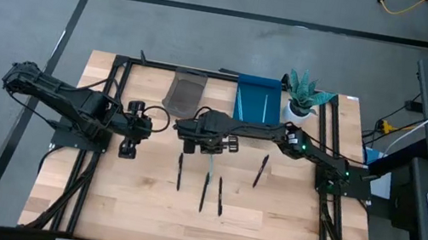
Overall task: Sort pens & pencils
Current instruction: Put the light blue pencil into the blue bin
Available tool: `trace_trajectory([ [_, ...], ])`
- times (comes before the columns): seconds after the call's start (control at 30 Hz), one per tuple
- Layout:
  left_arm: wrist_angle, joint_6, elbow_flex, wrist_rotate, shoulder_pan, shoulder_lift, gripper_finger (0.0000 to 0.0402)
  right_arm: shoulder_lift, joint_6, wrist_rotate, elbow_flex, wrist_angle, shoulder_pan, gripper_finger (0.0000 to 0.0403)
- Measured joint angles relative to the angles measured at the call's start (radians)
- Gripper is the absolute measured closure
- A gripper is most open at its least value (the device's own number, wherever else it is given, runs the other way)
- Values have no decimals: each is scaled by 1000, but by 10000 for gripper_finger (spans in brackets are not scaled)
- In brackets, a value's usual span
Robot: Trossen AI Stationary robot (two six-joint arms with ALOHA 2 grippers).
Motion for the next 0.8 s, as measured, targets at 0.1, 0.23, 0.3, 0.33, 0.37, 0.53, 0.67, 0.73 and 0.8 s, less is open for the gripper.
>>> trace_trajectory([
  [0.1, 0, 0, 0, 0, 0, 0, 329, -17, -2, 12, 0, -25, -9, 374],
  [0.23, 0, 0, 0, 0, 0, 0, 329, -46, -5, 25, 0, -55, -22, 371],
  [0.3, 0, 0, 0, 0, 0, 0, 329, -57, -23, 26, 0, -84, -32, 367],
  [0.33, 0, 0, 0, 0, 0, 0, 329, -60, -29, 26, 0, -98, -38, 366],
  [0.37, 0, 0, 0, 0, 0, 0, 329, -63, -41, 26, 0, -103, -44, 366],
  [0.53, -1, 0, 0, 0, 0, 0, 329, -89, -90, 34, -1, -98, -84, 374],
  [0.67, -4, 0, 0, 0, 0, 0, 329, -117, -127, 58, -1, -97, -119, 373],
  [0.73, -5, 0, 0, 0, 0, 0, 329, -131, -135, 71, -1, -97, -138, 370],
  [0.8, -4, 1, 0, 0, 0, 0, 329, -144, -163, 77, -1, -97, -157, 368],
])
